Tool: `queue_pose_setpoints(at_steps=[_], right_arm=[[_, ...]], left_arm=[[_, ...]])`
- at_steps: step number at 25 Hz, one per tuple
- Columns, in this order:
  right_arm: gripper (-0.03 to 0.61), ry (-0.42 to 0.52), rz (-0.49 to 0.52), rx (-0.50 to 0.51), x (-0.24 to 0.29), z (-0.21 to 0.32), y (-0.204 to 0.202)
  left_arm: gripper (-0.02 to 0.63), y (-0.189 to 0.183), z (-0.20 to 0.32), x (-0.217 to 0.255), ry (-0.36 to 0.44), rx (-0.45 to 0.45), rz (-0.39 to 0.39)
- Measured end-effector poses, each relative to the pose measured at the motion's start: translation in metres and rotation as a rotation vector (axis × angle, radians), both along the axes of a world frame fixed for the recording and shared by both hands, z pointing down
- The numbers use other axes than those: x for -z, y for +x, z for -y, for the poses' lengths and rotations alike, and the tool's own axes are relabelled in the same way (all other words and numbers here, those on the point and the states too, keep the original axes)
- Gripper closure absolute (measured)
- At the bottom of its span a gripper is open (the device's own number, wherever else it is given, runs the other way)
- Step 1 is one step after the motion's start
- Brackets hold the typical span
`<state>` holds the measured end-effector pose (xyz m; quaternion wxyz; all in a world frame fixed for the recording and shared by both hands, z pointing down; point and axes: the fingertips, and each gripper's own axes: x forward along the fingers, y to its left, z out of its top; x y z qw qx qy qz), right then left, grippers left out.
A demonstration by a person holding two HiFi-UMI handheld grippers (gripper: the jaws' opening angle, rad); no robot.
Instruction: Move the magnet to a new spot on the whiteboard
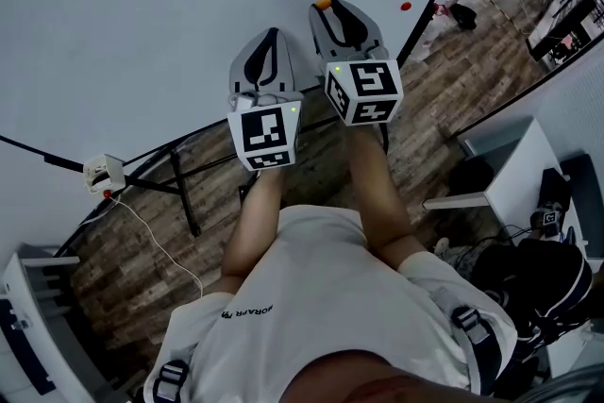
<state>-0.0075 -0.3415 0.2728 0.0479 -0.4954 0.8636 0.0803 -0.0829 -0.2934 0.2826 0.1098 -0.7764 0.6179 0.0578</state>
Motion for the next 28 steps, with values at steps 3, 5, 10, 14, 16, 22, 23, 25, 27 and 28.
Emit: queue_pose_setpoints(at_steps=[3, 5, 10, 14, 16, 22, 23, 25, 27, 28], right_arm=[[0.449, 0.005, 0.0, 0.003, 0.002, 0.004, -0.001], [0.449, 0.005, -0.002, 0.003, 0.003, 0.006, -0.001], [0.449, 0.001, -0.005, -0.001, 0.005, 0.016, -0.001], [0.449, -0.005, -0.005, -0.004, 0.003, 0.022, -0.002], [0.449, -0.009, -0.007, -0.006, 0.002, 0.026, -0.003], [0.449, -0.024, -0.01, -0.012, 0.001, 0.036, -0.003], [0.449, -0.024, -0.012, -0.013, 0.001, 0.037, -0.003], [0.449, -0.022, -0.014, -0.015, 0.002, 0.038, -0.001], [0.449, -0.022, -0.016, -0.015, 0.003, 0.04, -0.001], [0.449, -0.022, -0.018, -0.016, 0.004, 0.041, -0.002]], left_arm=[[0.611, 0.001, 0.003, -0.001, -0.001, 0.0, 0.0], [0.611, 0.003, 0.003, -0.002, -0.002, -0.001, 0.001], [0.611, 0.002, 0.007, -0.002, -0.005, 0.001, -0.001], [0.611, -0.001, 0.011, -0.004, -0.007, 0.002, 0.001], [0.611, -0.002, 0.013, -0.005, -0.008, 0.003, 0.002], [0.611, -0.002, 0.016, -0.005, -0.009, 0.004, 0.0], [0.611, -0.002, 0.017, -0.005, -0.009, 0.004, 0.0], [0.611, 0.0, 0.017, -0.006, -0.006, 0.007, 0.006], [0.611, 0.002, 0.016, -0.005, -0.002, 0.013, 0.023], [0.611, 0.002, 0.016, -0.005, -0.001, 0.013, 0.028]])
